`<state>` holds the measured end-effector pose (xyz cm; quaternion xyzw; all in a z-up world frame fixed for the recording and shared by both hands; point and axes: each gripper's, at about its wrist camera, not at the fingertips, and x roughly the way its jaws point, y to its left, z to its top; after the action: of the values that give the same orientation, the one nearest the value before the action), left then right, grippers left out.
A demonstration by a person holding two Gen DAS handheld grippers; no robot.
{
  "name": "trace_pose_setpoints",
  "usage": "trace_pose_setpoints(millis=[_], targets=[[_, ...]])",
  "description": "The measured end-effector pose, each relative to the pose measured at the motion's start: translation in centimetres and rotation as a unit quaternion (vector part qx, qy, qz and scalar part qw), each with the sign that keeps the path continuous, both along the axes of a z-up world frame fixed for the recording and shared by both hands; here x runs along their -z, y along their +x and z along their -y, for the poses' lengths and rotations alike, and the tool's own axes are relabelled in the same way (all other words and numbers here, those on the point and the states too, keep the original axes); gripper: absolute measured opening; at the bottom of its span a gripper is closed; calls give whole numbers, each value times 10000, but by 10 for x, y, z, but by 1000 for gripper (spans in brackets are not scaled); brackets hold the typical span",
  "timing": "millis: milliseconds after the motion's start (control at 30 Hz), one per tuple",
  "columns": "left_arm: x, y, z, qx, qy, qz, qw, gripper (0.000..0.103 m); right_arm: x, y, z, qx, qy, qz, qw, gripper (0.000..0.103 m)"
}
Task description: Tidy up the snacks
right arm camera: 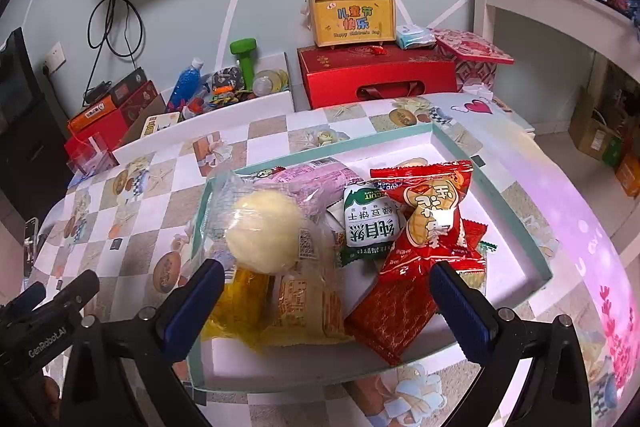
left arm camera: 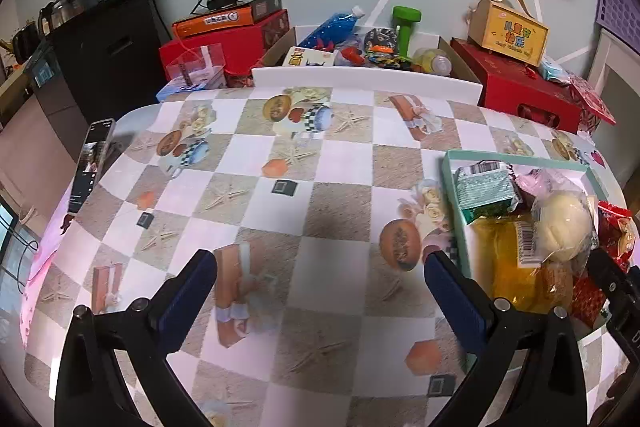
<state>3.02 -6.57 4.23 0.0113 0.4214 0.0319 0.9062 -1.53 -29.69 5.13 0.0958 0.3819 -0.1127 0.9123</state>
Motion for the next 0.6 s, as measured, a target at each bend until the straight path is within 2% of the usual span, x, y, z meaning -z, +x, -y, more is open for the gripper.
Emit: trace_pose_setpoints(millis=[100,233,600], targets=[[-1,-5,-4,10,-11,1,10000,103,-5,-8,-6,124,-237,107,9996,103],[-1,-13,-8,60,-23,-13,10000,103,-9,-20,-12,70,-211,225,9995,103],[12,-36,-17,193,105,-289,9993,103,3,-47,-33,-111,-326,-67,9994,103]])
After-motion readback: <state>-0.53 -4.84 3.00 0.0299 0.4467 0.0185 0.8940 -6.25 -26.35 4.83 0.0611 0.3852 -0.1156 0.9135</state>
